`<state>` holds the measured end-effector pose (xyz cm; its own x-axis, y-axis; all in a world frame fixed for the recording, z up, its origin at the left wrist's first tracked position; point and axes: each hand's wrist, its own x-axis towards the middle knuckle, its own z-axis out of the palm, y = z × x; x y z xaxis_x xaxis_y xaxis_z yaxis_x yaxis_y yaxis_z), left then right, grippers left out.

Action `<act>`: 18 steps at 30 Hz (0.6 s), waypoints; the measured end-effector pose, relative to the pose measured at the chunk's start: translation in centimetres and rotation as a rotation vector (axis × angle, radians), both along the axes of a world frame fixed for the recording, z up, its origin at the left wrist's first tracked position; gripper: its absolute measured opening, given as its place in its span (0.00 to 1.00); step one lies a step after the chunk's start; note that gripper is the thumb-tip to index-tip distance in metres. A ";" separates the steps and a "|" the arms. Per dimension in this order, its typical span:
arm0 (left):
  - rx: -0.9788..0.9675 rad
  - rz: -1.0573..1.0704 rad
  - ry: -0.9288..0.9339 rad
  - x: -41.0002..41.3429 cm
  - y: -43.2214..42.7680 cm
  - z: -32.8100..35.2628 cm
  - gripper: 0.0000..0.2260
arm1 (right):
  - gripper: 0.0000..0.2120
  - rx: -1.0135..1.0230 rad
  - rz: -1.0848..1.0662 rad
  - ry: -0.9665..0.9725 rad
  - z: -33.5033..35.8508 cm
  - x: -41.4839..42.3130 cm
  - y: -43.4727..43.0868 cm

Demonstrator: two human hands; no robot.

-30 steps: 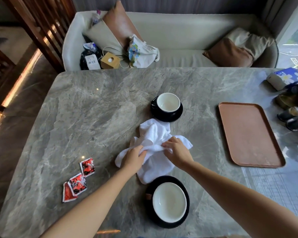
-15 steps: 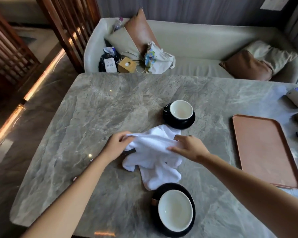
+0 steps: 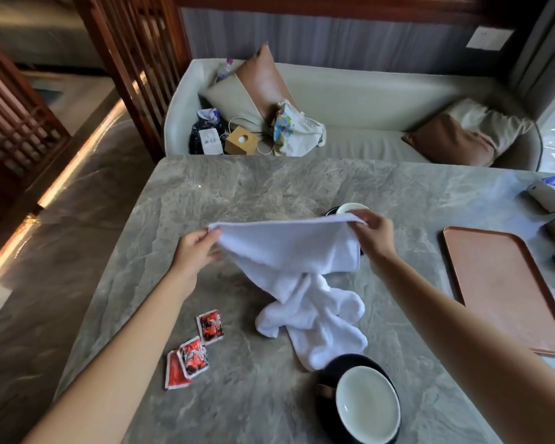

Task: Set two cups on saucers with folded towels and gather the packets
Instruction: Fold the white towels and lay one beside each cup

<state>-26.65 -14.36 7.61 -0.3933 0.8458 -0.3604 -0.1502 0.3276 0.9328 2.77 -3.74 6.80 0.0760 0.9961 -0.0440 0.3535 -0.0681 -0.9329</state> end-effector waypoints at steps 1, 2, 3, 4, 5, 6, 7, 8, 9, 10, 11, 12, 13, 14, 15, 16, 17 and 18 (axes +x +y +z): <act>0.030 0.029 -0.069 -0.7 0.6 1.1 0.05 | 0.12 0.026 -0.026 0.051 1.0 -1.3 0.6; 0.069 0.049 -0.124 -1.5 1.4 2.4 0.04 | 0.12 0.053 -0.041 0.107 2.1 -2.6 1.4; 0.112 0.063 -0.159 -2.3 2.2 3.9 0.04 | 0.13 0.076 -0.050 0.170 3.4 -3.9 2.2; 0.153 0.074 -0.168 -3.3 3.1 5.4 0.03 | 0.15 0.098 -0.056 0.229 4.6 -5.1 3.1; 0.192 0.084 -0.159 -4.3 4.1 7.1 0.03 | 0.15 0.115 -0.055 0.275 5.9 -6.4 4.0; 0.235 0.097 -0.139 -5.3 5.1 8.9 0.03 | 0.15 0.125 -0.048 0.310 7.1 -7.7 5.0; 0.283 0.117 -0.122 -6.5 5.9 10.7 0.03 | 0.14 0.132 -0.037 0.332 8.3 -8.9 5.9; 0.332 0.142 -0.105 -7.7 6.7 12.4 0.04 | 0.13 0.145 -0.021 0.350 9.5 -10.1 6.8; 0.373 0.160 -0.076 -9.1 7.2 13.8 0.05 | 0.12 0.170 0.007 0.366 10.7 -11.1 7.6; 0.401 0.164 -0.028 -10.5 7.4 15.1 0.05 | 0.11 0.208 0.046 0.378 11.8 -12.0 8.2; 0.421 0.161 0.022 -11.9 7.4 16.0 0.06 | 0.11 0.250 0.089 0.378 12.8 -12.7 8.8; 0.430 0.159 0.063 -13.3 7.1 16.6 0.06 | 0.09 0.285 0.133 0.368 13.5 -13.3 9.1; 0.427 0.161 0.091 -14.6 6.5 16.7 0.06 | 0.08 0.303 0.178 0.349 13.9 -13.7 9.4; 0.412 0.161 0.113 -15.7 5.9 16.4 0.06 | 0.07 0.306 0.231 0.327 13.9 -14.1 9.5; 0.391 0.156 0.123 -16.6 5.1 15.8 0.06 | 0.07 0.296 0.292 0.299 13.6 -14.4 9.4; 0.360 0.145 0.131 -17.2 4.3 15.0 0.07 | 0.07 0.273 0.356 0.275 13.0 -14.7 9.3; 0.325 0.128 0.133 -17.6 3.4 13.8 0.07 | 0.07 0.236 0.411 0.257 12.2 -14.9 8.9; 0.284 0.108 0.132 -17.8 2.4 12.5 0.07 | 0.07 0.189 0.453 0.244 11.1 -15.0 8.5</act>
